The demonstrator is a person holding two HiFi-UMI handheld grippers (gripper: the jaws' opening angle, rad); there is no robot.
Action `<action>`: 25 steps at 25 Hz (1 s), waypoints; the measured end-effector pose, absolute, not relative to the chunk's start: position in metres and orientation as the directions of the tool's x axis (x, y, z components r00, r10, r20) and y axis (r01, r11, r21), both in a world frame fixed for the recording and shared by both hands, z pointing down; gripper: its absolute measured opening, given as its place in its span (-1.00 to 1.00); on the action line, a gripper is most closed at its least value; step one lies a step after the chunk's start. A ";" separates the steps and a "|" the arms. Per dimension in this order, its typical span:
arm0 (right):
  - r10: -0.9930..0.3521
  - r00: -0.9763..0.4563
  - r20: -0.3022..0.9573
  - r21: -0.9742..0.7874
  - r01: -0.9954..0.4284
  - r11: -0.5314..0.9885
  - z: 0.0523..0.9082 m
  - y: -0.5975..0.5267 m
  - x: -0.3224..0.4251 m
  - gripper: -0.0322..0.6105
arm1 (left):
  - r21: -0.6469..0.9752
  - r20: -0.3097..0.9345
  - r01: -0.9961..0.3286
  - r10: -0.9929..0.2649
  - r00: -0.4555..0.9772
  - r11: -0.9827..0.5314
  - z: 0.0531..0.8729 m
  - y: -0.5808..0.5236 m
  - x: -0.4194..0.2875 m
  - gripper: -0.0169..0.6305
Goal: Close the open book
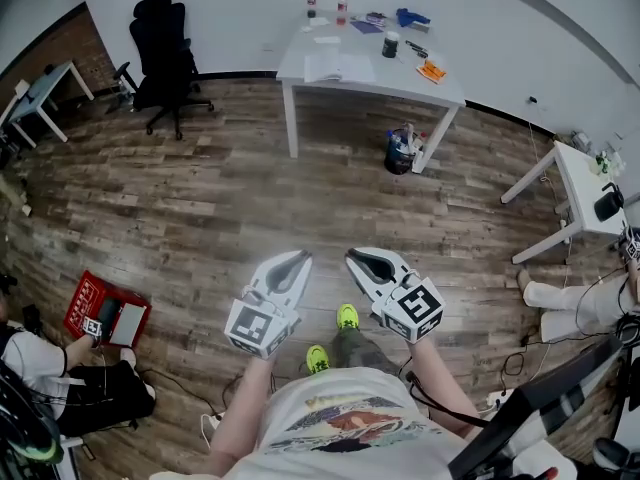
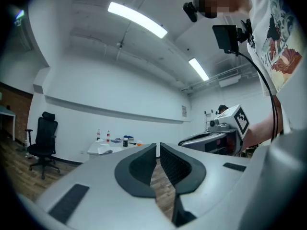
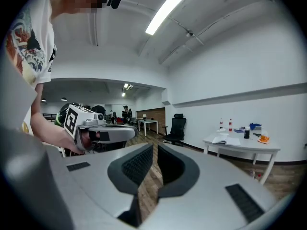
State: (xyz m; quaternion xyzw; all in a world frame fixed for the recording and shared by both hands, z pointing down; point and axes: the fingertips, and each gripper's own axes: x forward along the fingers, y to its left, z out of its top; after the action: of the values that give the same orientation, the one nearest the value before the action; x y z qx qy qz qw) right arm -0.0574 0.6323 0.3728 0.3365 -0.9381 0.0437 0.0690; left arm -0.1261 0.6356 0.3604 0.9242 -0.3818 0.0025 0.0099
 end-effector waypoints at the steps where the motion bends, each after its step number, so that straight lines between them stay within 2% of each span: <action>1: -0.626 -0.763 0.161 -0.033 -0.638 0.769 0.373 0.628 -0.057 -0.78 | 0.022 0.014 -0.709 -0.708 0.706 -0.705 0.362 0.631 -0.127 -0.86; 15: -0.615 -0.769 0.173 -0.068 -0.632 0.772 0.384 0.500 -0.022 -0.78 | 0.006 0.061 -0.719 -0.717 0.694 -0.695 0.364 0.520 -0.098 -0.86; 25: -0.583 -0.803 0.124 -0.078 -0.594 0.801 0.383 0.396 0.024 -0.78 | -0.028 0.073 -0.755 -0.755 0.652 -0.655 0.365 0.422 -0.050 -0.86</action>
State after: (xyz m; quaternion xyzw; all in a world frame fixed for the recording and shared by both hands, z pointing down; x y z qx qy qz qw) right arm 0.0236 0.3963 0.3827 0.3104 -0.9477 0.0568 0.0471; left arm -0.0503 0.4215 0.3654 0.9088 -0.4155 0.0392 0.0026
